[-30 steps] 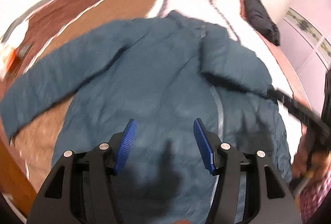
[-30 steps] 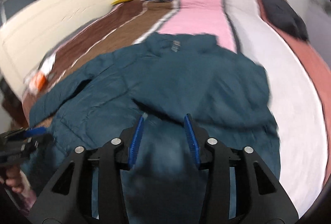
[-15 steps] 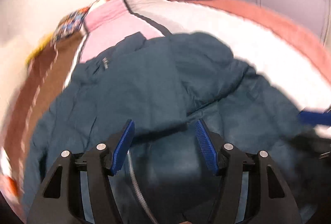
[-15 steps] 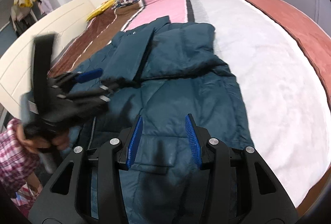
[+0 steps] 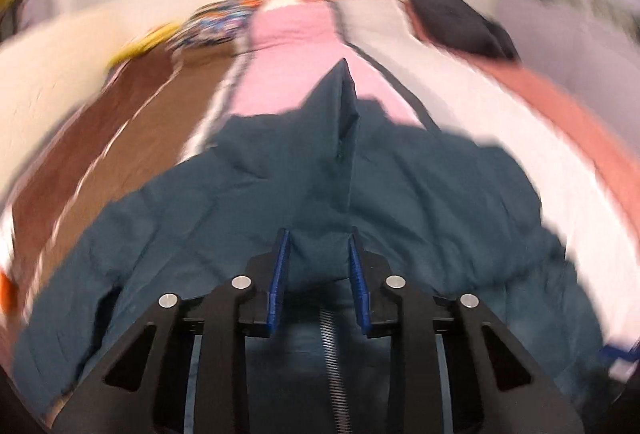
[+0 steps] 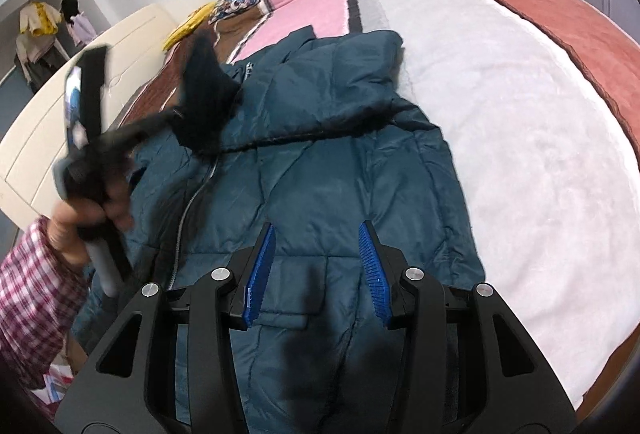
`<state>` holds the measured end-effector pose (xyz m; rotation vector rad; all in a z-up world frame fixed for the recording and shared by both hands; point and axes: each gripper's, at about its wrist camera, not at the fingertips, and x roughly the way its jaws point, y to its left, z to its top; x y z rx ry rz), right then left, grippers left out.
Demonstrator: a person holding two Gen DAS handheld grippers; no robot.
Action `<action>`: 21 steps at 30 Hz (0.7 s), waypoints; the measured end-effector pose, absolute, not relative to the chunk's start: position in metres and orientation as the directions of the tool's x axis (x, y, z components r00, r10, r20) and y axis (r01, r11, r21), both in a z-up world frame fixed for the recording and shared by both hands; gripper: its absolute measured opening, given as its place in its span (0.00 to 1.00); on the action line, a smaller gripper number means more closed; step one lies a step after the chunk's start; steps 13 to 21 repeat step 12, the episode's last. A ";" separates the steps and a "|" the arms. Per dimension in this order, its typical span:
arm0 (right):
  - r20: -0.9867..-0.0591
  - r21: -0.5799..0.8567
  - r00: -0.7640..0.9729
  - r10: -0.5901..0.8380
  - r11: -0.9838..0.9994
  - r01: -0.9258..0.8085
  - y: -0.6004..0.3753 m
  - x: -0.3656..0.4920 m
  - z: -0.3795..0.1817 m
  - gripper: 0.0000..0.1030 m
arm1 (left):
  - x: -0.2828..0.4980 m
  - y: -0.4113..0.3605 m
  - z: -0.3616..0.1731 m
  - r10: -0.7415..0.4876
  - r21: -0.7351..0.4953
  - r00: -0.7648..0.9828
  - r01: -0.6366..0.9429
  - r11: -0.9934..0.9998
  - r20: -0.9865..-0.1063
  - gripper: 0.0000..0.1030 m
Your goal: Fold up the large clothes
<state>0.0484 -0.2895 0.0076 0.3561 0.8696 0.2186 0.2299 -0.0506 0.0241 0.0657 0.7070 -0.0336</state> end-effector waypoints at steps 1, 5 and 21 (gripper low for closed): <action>-0.707 0.385 0.625 0.330 0.921 -0.051 -0.286 0.048 0.008 0.43 | 0.231 -0.035 0.028 0.011 0.024 0.760 0.006 1.000 -0.650 0.25; -0.713 0.371 0.615 0.336 0.926 -0.075 -0.274 0.050 0.009 0.44 | 0.229 0.035 0.030 0.089 -0.050 0.740 -0.163 0.985 -0.666 0.26; -0.727 0.355 0.592 0.347 0.929 -0.109 -0.250 0.059 0.008 0.45 | 0.221 0.109 -0.002 0.020 -0.251 0.661 -0.312 0.916 -0.750 0.60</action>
